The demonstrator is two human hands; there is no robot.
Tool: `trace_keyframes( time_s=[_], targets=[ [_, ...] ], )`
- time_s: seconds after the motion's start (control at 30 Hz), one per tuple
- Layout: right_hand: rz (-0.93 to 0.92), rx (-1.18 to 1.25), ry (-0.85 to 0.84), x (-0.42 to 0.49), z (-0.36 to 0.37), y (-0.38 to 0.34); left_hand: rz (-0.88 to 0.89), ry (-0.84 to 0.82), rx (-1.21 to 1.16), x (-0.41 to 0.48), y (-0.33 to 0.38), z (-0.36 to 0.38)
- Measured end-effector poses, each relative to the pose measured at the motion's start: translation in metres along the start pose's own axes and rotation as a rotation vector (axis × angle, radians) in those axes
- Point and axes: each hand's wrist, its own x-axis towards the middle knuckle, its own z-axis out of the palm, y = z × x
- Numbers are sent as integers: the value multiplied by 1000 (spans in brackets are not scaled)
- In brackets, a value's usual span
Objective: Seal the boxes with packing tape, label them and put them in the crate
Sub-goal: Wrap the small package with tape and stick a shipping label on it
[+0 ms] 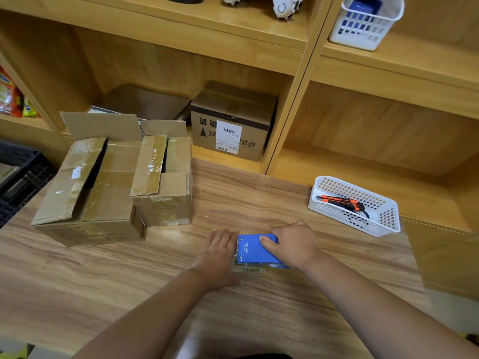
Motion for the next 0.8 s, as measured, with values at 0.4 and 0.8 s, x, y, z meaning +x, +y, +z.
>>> trace_keyframes(
  time_s=[0.4,0.8],
  targets=[
    [-9,164,14,-13,4,46,-49,49,42,6,3,-1],
    [61,166,-63,-21,30,84,-58,28,54,7,6,-2]
  ],
)
